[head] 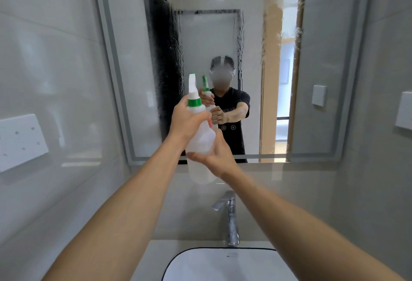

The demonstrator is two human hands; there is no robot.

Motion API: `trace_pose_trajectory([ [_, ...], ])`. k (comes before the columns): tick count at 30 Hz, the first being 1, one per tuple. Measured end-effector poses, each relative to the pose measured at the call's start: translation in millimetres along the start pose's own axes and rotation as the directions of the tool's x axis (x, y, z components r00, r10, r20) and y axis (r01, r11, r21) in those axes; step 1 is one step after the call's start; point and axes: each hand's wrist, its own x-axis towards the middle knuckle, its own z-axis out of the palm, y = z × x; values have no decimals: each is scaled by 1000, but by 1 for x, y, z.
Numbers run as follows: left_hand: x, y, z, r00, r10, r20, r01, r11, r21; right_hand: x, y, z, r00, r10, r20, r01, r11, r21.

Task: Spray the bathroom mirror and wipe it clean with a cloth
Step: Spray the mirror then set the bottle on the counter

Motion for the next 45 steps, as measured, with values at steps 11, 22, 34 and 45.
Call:
trace_pose_trajectory([
  [11, 5, -1, 51, 996, 38, 77, -35, 998, -47, -13, 10, -48, 995, 15, -103, -21, 998, -52],
  [22, -7, 13, 100, 980, 19, 197, 5, 993, -119, -34, 14, -93, 972, 48, -231, -86, 984, -155],
  [34, -18, 38, 160, 944, 63, 323, -8, 986, -169, -62, 7, -146, 917, 50, -395, -138, 971, -196],
  [45, -34, 40, 199, 930, 68, 362, -5, 985, -171, -89, 7, -175, 885, 118, -450, -234, 949, -212],
])
